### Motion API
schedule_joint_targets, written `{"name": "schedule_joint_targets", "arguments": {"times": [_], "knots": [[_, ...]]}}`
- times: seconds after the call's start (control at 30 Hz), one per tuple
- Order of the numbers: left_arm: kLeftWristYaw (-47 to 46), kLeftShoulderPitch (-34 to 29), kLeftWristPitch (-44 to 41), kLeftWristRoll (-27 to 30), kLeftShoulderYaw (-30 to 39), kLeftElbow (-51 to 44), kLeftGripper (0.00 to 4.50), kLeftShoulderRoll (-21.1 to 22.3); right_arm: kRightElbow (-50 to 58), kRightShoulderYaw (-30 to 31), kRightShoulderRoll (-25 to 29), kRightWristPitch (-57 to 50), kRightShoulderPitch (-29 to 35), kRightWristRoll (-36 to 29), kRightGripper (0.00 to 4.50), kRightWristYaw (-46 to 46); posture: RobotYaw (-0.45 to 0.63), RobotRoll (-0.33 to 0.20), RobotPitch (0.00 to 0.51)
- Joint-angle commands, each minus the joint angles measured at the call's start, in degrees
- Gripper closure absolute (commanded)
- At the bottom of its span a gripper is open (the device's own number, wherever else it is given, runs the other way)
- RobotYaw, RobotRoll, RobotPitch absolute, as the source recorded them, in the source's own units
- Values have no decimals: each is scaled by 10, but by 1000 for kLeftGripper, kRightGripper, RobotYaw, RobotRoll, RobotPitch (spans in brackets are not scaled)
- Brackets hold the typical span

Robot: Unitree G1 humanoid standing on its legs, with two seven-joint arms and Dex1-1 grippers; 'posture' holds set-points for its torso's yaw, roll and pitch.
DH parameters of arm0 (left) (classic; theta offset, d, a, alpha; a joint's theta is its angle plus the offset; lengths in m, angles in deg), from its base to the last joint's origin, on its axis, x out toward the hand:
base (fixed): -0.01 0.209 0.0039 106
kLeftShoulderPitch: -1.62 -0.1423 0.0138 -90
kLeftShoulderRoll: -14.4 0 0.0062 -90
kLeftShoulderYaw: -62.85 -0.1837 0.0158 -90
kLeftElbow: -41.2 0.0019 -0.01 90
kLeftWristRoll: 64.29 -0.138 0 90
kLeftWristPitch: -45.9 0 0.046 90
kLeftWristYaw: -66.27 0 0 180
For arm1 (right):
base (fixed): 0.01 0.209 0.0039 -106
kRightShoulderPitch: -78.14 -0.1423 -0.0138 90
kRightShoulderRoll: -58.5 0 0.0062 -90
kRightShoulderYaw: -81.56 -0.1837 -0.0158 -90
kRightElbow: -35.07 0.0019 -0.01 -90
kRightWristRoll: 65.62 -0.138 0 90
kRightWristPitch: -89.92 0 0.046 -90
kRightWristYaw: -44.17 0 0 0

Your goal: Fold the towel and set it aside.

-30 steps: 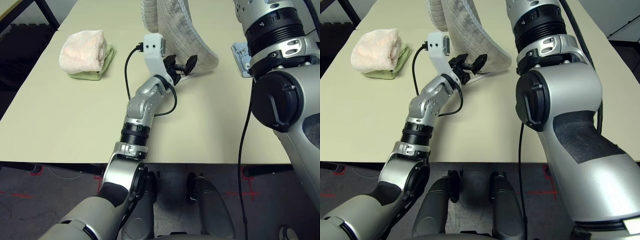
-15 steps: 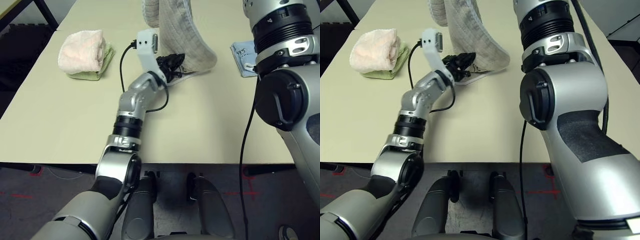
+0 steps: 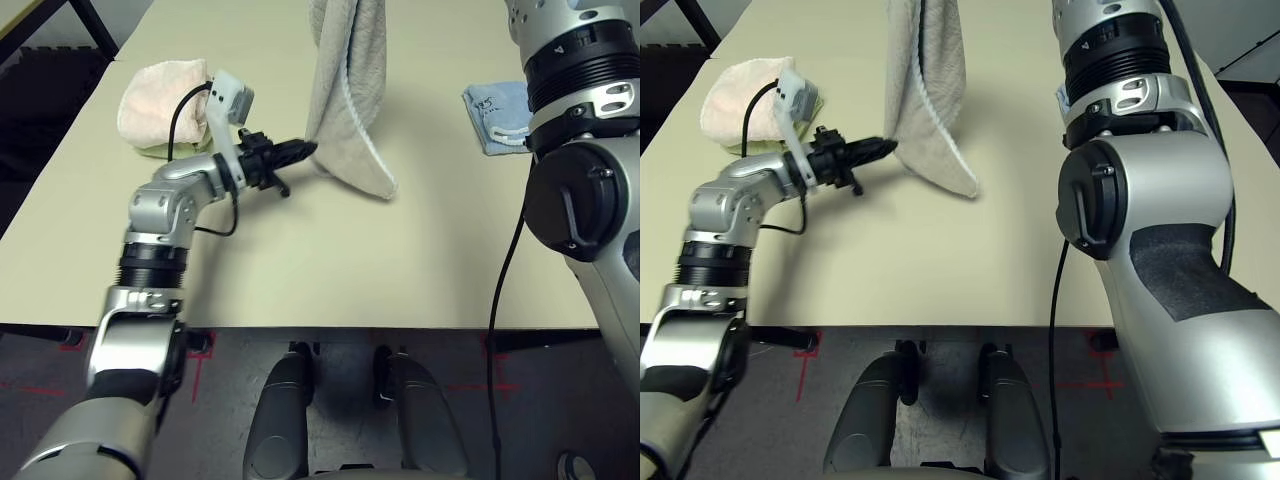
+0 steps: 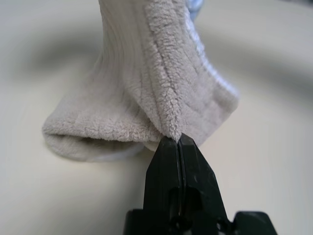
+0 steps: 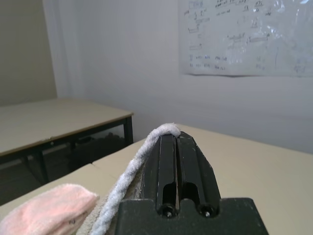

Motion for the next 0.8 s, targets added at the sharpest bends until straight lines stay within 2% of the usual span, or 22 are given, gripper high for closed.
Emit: {"name": "schedule_joint_targets", "arguments": {"times": [0.03,0.2,0.37,0.43,0.5,0.6,0.8], "knots": [[19,19,89,-69,-30,89,4491,15,28,-3,35,-7,15,3,4500,0,-20,0,225],[-165,89,239,-158,-20,223,4491,-33,50,2,51,-27,35,1,4500,0,-18,0,226],[-256,133,369,-230,-39,303,4491,-55,47,3,63,-16,23,6,4500,-3,-19,0,226],[-278,149,393,-247,-42,333,4491,-58,41,4,69,-11,18,9,4500,-7,-19,0,226],[-262,156,394,-250,-43,352,4491,-61,41,4,70,-11,18,10,4500,-7,-18,0,223],[-226,150,369,-223,-24,350,3824,-69,53,4,63,-21,26,6,4500,-3,-15,0,224],[-317,99,298,-223,22,273,1573,-52,79,0,40,-38,44,-5,4500,-15,-6,0,227]]}}
